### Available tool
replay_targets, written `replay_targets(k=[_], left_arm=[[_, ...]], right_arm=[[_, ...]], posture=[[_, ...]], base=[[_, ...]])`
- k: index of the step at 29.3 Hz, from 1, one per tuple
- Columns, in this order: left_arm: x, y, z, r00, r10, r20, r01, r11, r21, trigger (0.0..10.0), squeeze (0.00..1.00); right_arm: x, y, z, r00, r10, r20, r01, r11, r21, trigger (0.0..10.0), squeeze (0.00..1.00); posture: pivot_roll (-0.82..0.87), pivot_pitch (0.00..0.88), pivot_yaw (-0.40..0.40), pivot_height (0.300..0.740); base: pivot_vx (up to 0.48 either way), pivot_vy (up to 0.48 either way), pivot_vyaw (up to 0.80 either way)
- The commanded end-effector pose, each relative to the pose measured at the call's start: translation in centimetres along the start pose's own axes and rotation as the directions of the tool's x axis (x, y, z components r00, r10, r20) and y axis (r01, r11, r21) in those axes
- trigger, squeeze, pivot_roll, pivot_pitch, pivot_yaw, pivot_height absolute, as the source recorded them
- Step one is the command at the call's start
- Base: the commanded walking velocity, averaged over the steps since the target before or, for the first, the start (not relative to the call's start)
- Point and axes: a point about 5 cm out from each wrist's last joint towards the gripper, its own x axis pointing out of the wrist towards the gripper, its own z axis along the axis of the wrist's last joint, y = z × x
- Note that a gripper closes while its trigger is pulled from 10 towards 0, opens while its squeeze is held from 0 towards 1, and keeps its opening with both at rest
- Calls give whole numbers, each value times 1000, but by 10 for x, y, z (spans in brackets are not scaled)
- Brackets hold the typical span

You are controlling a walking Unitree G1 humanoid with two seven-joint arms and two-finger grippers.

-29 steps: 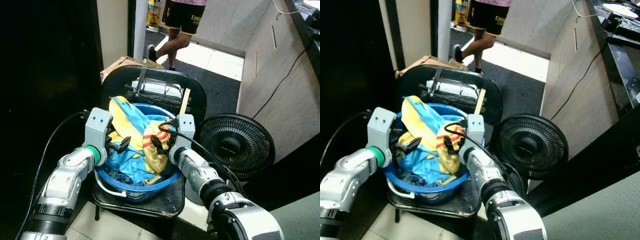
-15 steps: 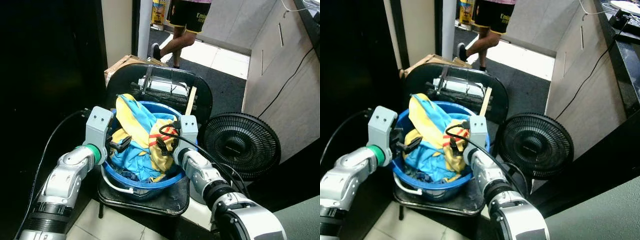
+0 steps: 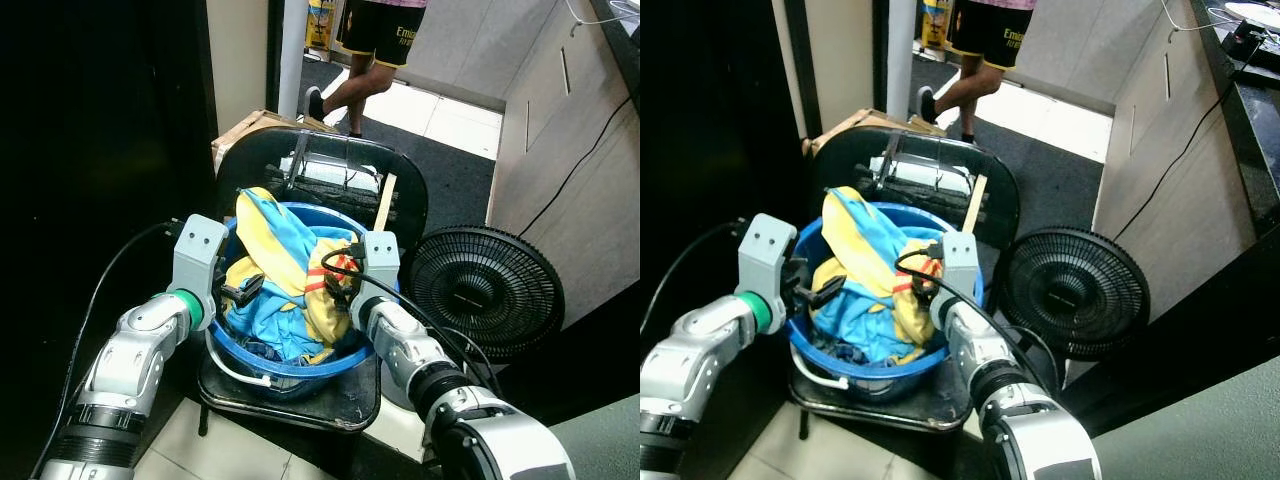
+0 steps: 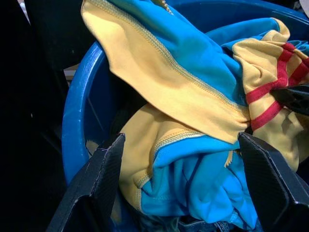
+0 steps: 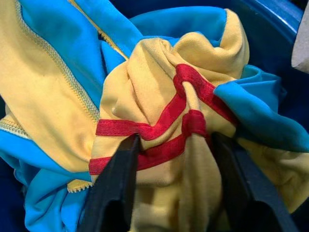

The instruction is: Clothes washing

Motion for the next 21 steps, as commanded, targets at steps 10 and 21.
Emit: replay_targets(k=[10, 21], left_arm=[[3, -5, -4, 1000, -17, -15, 17, 1000, -5, 10000, 0], [4, -3, 2, 1000, -12, 7, 12, 1000, -7, 10000, 0]], right_arm=[[-8, -18, -26, 994, -63, -86, 66, 997, 28, 0, 0], [-5, -17, -9, 999, -38, -22, 39, 998, 46, 0, 0]], posture=[[58, 283, -55, 740], [54, 253, -56, 740]], base=[[0, 0, 0], [0, 0, 0]])
